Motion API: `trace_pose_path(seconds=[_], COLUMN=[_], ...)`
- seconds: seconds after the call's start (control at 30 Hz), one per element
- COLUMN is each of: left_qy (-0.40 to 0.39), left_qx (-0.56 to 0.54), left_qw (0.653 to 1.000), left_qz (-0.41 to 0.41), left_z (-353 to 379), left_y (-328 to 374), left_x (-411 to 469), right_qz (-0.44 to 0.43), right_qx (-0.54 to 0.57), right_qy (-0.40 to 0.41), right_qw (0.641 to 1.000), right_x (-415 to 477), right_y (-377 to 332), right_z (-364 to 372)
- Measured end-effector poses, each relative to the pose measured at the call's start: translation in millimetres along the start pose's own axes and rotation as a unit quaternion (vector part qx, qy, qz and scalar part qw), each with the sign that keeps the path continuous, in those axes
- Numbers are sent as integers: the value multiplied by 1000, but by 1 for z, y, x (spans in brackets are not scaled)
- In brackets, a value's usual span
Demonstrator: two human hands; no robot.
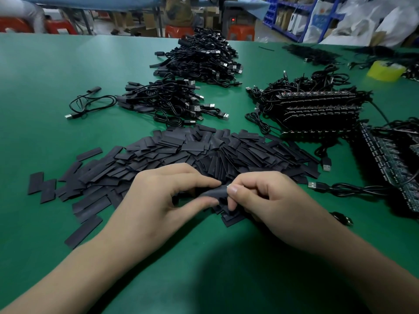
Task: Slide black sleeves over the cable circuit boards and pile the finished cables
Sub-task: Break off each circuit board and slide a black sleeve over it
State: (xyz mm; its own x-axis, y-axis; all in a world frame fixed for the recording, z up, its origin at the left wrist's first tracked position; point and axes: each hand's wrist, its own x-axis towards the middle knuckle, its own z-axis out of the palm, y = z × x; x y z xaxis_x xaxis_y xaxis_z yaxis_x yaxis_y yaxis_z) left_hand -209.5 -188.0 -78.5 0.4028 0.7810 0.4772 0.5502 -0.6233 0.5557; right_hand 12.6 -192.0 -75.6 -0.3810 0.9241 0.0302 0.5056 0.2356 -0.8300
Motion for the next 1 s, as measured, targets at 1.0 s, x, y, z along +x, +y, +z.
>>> trace_pose_path(seconds=[1.0], left_qy=[34], left_qx=[-300], left_qw=[943], left_qz=[-140], left_z=[14], left_y=[-3], left_x=[-1], right_qz=[-239], right_qx=[-163], right_qy=[203], right_qw=[935], right_x=[-3], right_y=[-4], right_z=[-3])
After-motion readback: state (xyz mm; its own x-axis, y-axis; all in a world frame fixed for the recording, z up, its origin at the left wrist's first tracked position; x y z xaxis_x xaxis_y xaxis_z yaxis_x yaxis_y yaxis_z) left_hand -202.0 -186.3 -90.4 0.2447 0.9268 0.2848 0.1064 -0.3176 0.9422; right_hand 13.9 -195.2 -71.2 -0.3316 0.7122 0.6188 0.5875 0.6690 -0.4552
